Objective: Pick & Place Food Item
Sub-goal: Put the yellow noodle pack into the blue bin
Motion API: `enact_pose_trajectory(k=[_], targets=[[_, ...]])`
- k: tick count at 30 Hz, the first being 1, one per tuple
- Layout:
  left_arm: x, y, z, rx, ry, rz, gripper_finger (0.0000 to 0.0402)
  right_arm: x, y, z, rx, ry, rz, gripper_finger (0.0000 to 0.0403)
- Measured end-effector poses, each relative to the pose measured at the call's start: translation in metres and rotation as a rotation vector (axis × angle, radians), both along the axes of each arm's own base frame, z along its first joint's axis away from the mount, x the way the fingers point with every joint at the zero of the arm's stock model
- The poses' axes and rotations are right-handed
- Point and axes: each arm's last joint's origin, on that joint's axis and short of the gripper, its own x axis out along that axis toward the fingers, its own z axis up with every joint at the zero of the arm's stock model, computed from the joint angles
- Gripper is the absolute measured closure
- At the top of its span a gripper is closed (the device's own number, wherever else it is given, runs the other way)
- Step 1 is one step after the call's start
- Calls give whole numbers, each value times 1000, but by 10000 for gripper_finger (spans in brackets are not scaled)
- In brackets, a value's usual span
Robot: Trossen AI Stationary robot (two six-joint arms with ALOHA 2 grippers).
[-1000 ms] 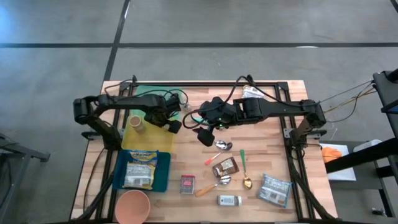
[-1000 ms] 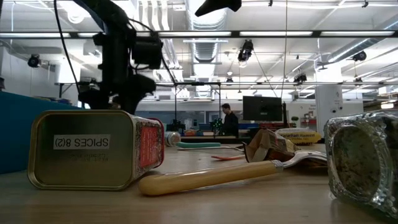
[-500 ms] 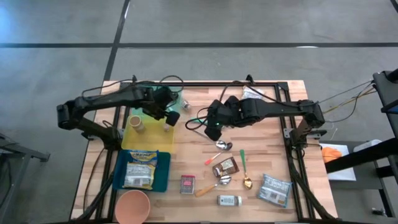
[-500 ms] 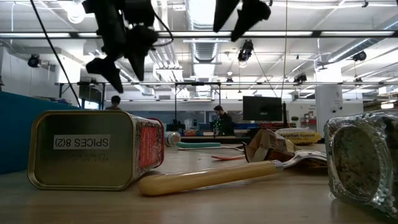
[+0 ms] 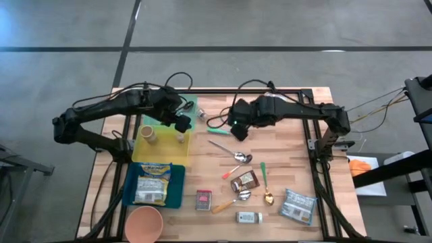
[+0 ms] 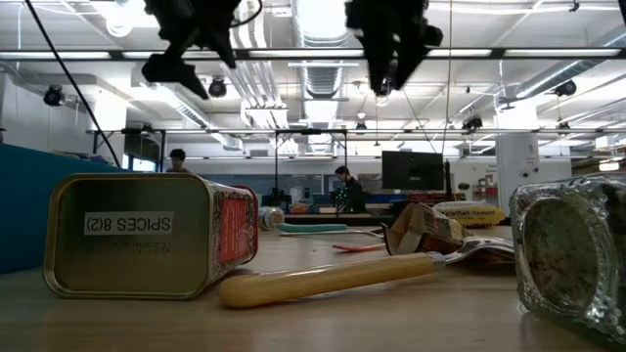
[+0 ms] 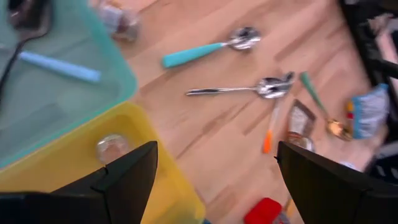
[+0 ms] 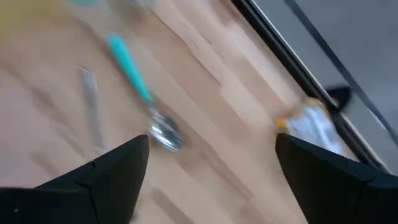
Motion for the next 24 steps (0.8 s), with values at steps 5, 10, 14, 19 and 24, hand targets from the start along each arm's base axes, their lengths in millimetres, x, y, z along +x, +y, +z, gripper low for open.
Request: enact_pose_trajectory(k=[5, 10, 14, 19, 24], targets=[[7, -10, 9, 42, -62, -85, 64, -21, -39, -15, 0, 91, -64, 100], [9, -16, 11, 42, -72, -121, 64, -54, -75, -33, 13, 123, -134, 132], [6, -18, 12, 50, -65, -140, 64, -86, -99, -48, 108, 25, -214, 145], [4, -18, 13, 50, -62, -141, 64, -122, -122, -68, 153, -85, -325, 147], [4, -18, 13, 52, -63, -143, 64, -145, -135, -90, 165, -56, -417, 147]])
